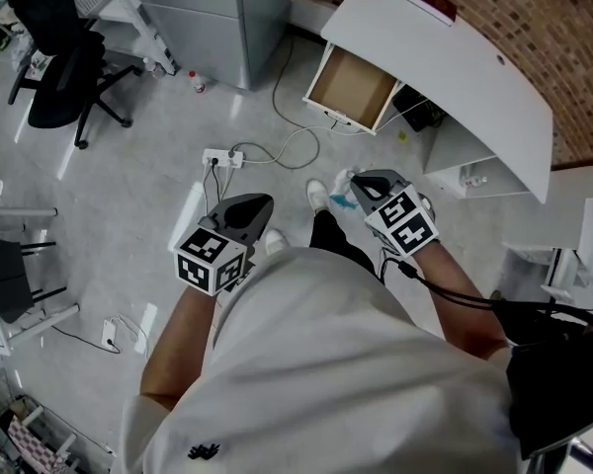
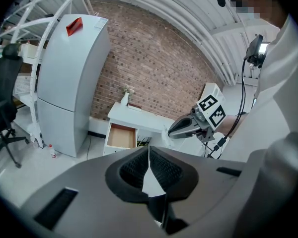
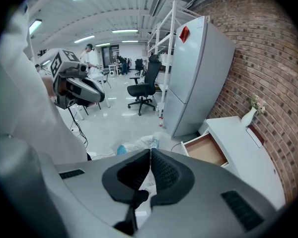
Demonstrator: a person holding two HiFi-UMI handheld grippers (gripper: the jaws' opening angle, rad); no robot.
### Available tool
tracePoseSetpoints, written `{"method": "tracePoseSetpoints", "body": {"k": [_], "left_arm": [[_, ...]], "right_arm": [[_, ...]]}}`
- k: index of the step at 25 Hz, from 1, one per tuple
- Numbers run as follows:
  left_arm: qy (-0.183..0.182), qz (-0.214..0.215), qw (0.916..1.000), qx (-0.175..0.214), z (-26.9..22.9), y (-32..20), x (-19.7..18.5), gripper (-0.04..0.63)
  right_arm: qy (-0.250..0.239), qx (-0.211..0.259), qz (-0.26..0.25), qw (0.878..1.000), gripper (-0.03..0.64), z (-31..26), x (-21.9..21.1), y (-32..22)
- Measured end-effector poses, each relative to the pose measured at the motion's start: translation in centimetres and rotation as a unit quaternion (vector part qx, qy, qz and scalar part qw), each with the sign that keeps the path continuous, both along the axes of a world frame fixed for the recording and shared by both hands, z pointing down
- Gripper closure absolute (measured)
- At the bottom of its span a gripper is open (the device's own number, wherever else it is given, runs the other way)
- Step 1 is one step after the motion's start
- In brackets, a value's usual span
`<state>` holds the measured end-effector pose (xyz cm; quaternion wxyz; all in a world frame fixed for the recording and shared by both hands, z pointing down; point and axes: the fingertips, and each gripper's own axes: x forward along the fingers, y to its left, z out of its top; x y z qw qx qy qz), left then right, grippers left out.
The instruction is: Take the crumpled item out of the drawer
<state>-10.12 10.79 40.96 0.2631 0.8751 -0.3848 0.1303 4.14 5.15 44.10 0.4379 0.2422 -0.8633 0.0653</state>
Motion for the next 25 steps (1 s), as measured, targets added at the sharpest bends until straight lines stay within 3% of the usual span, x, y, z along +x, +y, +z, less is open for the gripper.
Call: {"method": "tracePoseSetpoints", "body": {"k": [14, 25], "left_arm": [[-0.002, -0.006, 0.9999, -0.012, 1.0, -0.4, 0.3, 0.571], [-0.006, -0.021, 0.9994, -0.026, 1.4, -4.5, 1.1, 0.571]], "right_arm": [[0.003, -0.01, -0.007, 1.0, 0.583, 1.1, 0.4, -0.6], [-0.001, -0.019, -0.011, 1.0, 0.584, 1.5, 1.5, -5.2]]}}
